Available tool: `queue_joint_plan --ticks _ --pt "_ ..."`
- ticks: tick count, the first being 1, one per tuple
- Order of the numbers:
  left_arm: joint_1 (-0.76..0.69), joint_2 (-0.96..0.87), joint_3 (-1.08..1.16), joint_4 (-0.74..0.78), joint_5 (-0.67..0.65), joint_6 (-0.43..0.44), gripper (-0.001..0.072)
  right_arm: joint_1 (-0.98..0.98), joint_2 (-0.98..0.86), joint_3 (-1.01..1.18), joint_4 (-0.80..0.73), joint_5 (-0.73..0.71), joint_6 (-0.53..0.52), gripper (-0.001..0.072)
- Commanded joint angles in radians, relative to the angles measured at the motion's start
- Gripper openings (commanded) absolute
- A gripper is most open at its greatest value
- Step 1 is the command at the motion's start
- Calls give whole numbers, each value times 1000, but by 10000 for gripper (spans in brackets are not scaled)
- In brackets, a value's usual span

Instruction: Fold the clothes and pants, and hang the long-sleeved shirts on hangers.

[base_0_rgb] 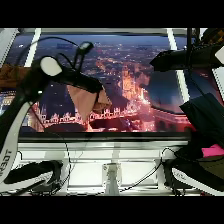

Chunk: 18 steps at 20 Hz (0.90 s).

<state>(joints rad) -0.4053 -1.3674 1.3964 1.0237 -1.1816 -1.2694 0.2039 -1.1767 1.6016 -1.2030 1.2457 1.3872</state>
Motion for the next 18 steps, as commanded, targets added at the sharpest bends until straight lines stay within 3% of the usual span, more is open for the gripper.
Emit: queue_joint_plan --ticks 1,3,10,11,12,13,16,18 --pt "-17 -87 0 0 -95 2 12 1 0 0 13 -9 7 9" --pt "-17 -119 -1 0 -148 2 12 1 0 0 13 -9 6 9" --pt "-19 -148 -6 -8 -121 -2 25 1 -11 0 20 -5 7 9" --pt "-19 -151 -6 -8 -121 -2 164 1 -11 0 20 -8 7 9" --pt "-19 -152 -6 -8 -121 -1 458 1 -11 0 20 -19 6 8" --pt "-17 -151 -6 -8 -119 -2 629 1 -11 0 20 -41 7 9" --pt "13 -137 -5 -20 -80 -2 615 1 -11 0 26 -56 9 9" --pt "58 -98 -5 -54 -18 -1 511 1 -11 0 21 -33 9 9"
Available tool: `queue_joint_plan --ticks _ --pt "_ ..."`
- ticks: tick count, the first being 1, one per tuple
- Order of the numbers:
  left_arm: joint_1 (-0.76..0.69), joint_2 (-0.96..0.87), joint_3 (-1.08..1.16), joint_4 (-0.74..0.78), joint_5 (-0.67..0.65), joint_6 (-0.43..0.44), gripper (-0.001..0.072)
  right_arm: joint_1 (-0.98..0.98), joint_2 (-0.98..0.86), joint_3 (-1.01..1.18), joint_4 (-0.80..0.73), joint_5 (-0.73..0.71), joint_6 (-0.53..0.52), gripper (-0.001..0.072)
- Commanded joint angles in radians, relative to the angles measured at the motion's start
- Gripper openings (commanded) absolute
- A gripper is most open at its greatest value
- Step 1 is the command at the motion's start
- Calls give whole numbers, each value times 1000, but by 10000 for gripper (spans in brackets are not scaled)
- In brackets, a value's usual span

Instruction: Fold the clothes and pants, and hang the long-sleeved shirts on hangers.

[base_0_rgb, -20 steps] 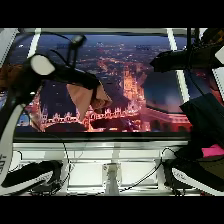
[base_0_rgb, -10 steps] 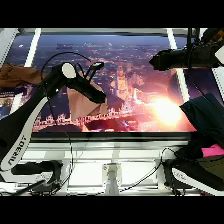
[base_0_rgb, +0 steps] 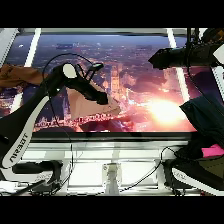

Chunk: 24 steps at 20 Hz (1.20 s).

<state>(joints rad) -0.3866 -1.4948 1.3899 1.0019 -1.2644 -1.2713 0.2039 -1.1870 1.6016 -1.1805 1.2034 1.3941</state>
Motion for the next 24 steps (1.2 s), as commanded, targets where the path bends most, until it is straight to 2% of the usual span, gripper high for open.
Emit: queue_joint_plan --ticks 1,4,6,8,9,10,11,13,15,17,20,24 --pt "68 61 1 -39 96 2 499 1 -2 0 -1 55 2 8" --pt "170 183 1 -38 138 5 499 4 -14 -51 26 241 2 8" --pt "244 269 1 -37 139 5 499 36 -14 -184 103 244 1 8" --pt "315 347 1 -37 139 5 499 90 -14 -342 119 169 11 11" --pt "346 380 1 -37 139 5 499 119 -14 -426 122 80 48 133" --pt "378 412 1 -37 139 5 499 146 -14 -501 122 -27 79 397" --pt "406 435 1 -37 138 5 499 169 -17 -555 111 -115 56 473" --pt "453 468 1 -32 138 5 499 217 -34 -616 50 -205 -127 472" --pt "483 478 1 10 138 4 499 248 -79 -622 -17 -230 -167 472" --pt "488 473 0 105 126 3 499 248 -142 -622 -21 -254 -186 473" --pt "488 466 -29 238 101 -30 499 248 -216 -622 8 -274 -316 473" --pt "500 466 -169 251 103 -30 499 248 -242 -622 62 -332 -445 474"
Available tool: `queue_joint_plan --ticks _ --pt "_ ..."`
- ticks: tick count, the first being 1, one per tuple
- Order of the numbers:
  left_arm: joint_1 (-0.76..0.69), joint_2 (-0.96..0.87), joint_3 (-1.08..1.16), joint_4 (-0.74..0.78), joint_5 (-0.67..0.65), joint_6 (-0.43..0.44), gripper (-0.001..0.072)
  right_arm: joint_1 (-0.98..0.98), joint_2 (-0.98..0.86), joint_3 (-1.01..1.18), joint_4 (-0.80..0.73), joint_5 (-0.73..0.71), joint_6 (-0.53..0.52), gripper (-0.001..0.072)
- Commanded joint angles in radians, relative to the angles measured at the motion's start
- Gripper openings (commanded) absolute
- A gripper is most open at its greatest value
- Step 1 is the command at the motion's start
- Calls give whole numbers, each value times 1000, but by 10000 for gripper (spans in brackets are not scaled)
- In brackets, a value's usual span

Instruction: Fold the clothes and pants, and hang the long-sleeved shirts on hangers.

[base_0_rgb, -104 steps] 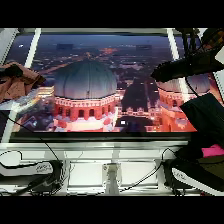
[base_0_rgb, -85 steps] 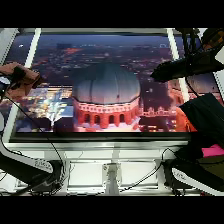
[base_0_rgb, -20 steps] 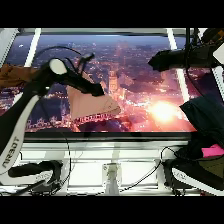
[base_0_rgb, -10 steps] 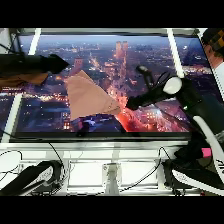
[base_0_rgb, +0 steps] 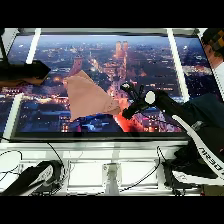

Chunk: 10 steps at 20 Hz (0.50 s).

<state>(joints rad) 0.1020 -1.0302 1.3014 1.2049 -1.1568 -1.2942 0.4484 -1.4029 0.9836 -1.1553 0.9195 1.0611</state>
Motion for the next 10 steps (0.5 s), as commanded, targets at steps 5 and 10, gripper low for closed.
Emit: queue_joint_plan --ticks 5,10 --pt "38 2 -274 36 21 -15 499 3 -34 1 125 -178 -166 471" --pt "39 2 -397 -9 20 -34 499 3 -105 56 141 -157 -166 467"
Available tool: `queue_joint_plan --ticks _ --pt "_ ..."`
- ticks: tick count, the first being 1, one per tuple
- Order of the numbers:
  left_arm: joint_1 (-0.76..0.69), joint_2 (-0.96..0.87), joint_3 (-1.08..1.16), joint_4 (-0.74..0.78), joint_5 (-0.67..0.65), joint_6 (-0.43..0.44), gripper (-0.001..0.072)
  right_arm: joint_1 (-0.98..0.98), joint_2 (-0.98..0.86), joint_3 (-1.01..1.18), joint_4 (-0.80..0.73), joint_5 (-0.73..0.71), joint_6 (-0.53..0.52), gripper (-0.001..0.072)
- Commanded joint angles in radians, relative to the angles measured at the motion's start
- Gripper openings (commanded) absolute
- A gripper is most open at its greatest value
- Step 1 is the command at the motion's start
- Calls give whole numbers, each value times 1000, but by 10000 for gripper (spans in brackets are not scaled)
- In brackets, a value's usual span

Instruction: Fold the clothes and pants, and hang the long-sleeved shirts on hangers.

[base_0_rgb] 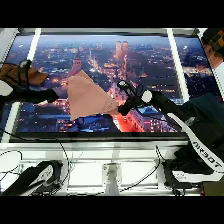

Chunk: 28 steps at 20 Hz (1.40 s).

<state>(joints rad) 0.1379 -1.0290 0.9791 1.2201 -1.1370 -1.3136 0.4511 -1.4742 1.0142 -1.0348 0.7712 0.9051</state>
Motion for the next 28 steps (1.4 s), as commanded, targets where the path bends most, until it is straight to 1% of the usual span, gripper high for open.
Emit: queue_joint_plan --ticks 1,2,4,6,7,9,10,12,14,16,18,19,20,25,26,28 --pt "3 1 -105 -32 0 -19 499 1 -44 34 27 -4 -10 465" --pt "4 2 -141 -58 0 -18 499 1 -52 38 37 1 -10 447" --pt "4 10 -214 -107 2 -17 499 10 -55 38 38 5 -20 446" --pt "4 15 -284 -163 20 -16 499 31 -56 38 40 2 -36 370" --pt "4 15 -317 -197 32 -8 499 45 -58 38 37 -5 -36 296" --pt "4 16 -362 -262 50 -6 500 66 -66 38 35 -27 -36 52" --pt "4 16 -375 -283 50 -6 500 74 -69 38 35 -48 -35 9" --pt "3 16 -396 -286 76 -6 500 80 -69 38 36 -87 -35 9" --pt "4 16 -417 -278 123 -6 500 79 -69 38 37 -97 -35 9" --pt "4 16 -431 -281 120 -13 501 80 -69 38 37 -103 -35 9" --pt "2 15 -448 -310 125 -60 500 79 -69 38 37 -114 -35 9" --pt "2 15 -461 -325 138 -71 501 79 -69 38 37 -118 -35 9" --pt "-1 15 -475 -332 165 -84 501 79 -69 38 37 -118 -35 9" --pt "-1 15 -555 -370 381 -222 501 79 -69 38 37 -118 -35 9" --pt "-1 15 -567 -402 427 -236 501 79 -69 38 37 -118 -35 9" --pt "-5 15 -575 -488 519 -235 501 79 -69 38 37 -118 -35 9"
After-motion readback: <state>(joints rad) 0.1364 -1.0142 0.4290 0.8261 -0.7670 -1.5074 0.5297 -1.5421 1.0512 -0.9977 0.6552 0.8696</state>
